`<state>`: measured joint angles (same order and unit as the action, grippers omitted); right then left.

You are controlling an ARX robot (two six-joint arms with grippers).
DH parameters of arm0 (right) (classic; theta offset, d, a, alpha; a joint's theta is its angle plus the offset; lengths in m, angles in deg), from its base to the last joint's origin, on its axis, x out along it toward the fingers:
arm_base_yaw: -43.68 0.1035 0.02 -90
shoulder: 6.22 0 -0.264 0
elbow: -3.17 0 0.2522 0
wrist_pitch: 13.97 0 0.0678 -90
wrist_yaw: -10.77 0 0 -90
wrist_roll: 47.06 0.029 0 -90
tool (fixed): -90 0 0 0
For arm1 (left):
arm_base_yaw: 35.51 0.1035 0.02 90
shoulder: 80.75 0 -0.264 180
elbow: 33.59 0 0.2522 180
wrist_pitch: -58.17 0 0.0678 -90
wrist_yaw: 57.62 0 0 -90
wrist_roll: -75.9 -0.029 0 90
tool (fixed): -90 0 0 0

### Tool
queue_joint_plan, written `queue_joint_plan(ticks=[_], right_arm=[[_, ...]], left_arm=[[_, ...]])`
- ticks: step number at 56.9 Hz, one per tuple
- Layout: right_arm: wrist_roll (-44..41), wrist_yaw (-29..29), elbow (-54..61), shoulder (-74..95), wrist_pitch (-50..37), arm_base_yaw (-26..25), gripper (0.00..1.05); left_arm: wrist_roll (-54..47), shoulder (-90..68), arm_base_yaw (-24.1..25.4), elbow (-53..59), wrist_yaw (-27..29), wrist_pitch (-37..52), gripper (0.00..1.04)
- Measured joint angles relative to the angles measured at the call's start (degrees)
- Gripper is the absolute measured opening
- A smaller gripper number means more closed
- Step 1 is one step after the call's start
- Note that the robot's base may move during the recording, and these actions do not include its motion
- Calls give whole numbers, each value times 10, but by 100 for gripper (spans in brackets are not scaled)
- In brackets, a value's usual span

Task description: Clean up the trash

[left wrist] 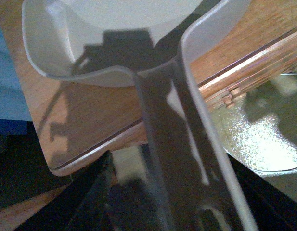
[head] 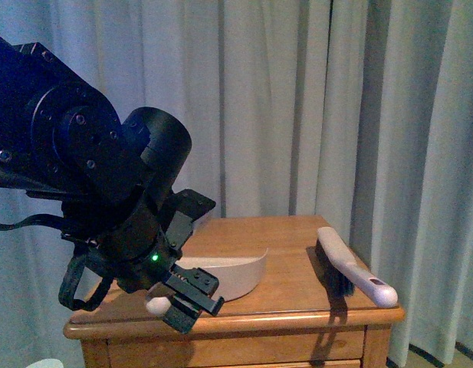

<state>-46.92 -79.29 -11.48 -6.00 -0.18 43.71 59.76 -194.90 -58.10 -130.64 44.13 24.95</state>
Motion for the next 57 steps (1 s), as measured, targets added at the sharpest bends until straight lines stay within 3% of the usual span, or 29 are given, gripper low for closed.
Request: queue_joint_plan(ticks=[7,11,38,57], right_arm=[[0,0,0,0,0,0,97],[0,0,0,0,0,0,97],[0,0,0,0,0,0,97],[0,0,0,0,0,0,97]], left_arm=[[-1,0,0,8,8,4,37],[-4,0,2,9,4,4,29],[-10,0,29,-36,-26,-10,29],[-38,59,78,-57,-103,-2,28]])
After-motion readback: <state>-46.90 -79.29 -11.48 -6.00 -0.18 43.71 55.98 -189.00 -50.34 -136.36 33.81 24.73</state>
